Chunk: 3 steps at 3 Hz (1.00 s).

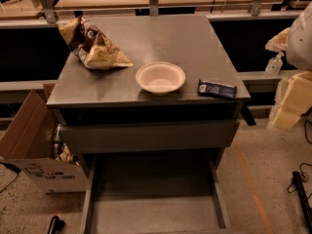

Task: Place rxbar blueberry into middle drawer

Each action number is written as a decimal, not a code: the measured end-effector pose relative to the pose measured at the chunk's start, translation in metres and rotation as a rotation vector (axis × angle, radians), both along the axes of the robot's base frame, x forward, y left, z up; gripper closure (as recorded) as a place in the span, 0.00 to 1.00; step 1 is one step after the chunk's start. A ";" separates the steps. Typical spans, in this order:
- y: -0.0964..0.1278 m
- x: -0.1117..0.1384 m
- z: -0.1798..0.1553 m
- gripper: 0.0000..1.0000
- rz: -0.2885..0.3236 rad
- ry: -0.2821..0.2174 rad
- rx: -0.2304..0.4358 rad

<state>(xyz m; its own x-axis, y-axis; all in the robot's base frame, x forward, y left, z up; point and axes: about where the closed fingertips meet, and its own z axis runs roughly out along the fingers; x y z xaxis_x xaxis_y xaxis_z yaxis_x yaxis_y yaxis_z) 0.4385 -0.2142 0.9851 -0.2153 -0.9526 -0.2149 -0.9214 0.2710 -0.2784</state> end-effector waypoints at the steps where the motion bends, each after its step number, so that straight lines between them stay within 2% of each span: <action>1: 0.000 0.000 0.000 0.00 0.000 0.000 0.000; 2: -0.002 0.033 -0.017 0.00 -0.012 0.014 0.054; 3: -0.004 0.087 -0.045 0.00 -0.038 0.047 0.141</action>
Offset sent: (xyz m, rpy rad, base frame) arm 0.0910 -0.0066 -0.0490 0.1483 0.0535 -0.0350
